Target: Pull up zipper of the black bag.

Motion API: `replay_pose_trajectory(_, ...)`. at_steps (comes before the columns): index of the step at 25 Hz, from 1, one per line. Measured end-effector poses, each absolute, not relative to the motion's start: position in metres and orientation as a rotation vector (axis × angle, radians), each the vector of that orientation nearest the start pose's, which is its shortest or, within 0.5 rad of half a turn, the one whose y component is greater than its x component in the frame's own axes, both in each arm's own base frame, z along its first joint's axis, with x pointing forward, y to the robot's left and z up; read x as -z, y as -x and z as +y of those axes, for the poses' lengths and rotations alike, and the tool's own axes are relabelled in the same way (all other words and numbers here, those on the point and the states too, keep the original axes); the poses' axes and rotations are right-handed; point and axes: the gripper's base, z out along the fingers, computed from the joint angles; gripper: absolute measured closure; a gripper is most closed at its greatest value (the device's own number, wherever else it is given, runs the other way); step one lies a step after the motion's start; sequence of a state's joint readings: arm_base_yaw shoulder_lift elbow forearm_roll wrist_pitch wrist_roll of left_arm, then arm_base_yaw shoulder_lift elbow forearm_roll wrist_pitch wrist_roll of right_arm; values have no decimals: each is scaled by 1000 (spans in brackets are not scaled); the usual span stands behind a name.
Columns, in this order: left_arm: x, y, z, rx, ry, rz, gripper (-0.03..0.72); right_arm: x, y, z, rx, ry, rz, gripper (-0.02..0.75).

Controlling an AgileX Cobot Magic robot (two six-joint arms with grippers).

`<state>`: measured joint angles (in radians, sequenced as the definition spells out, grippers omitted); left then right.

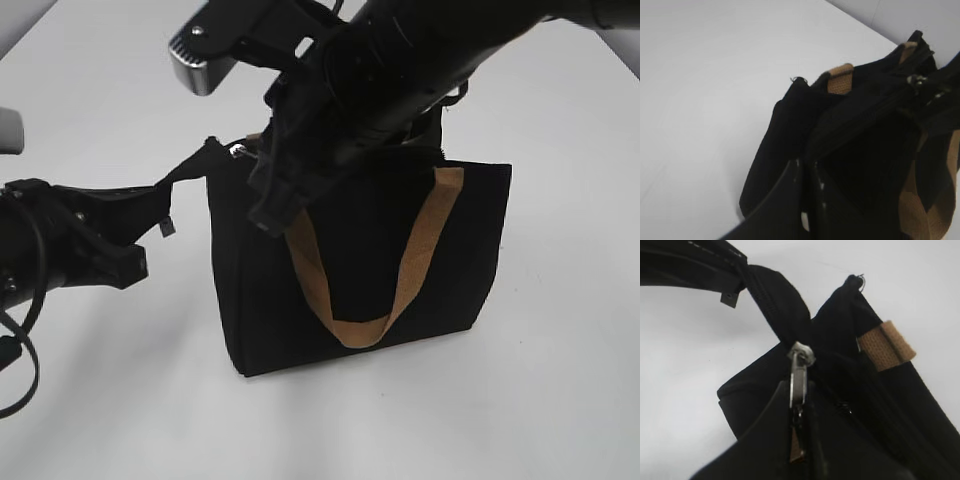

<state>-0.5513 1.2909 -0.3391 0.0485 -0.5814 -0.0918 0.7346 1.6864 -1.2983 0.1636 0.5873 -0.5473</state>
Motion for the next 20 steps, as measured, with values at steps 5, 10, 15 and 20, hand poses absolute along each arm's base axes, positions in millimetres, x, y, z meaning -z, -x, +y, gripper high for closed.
replay_pose_trajectory(5,-203,-190,-122,440,-522,1802,685,-278,-272,258,-320,1315,2075,716)
replay_pose_trajectory(10,-209,-191,-123,468,-519,1733,685,-283,-273,259,-398,1220,2078,738)
replay_pose_trajectory(15,-209,-190,-124,471,-539,1731,685,-282,-276,257,-374,1229,2077,738)
replay_pose_trajectory(20,-198,-189,-120,435,-528,1870,685,-277,-281,241,-311,1283,2148,738)
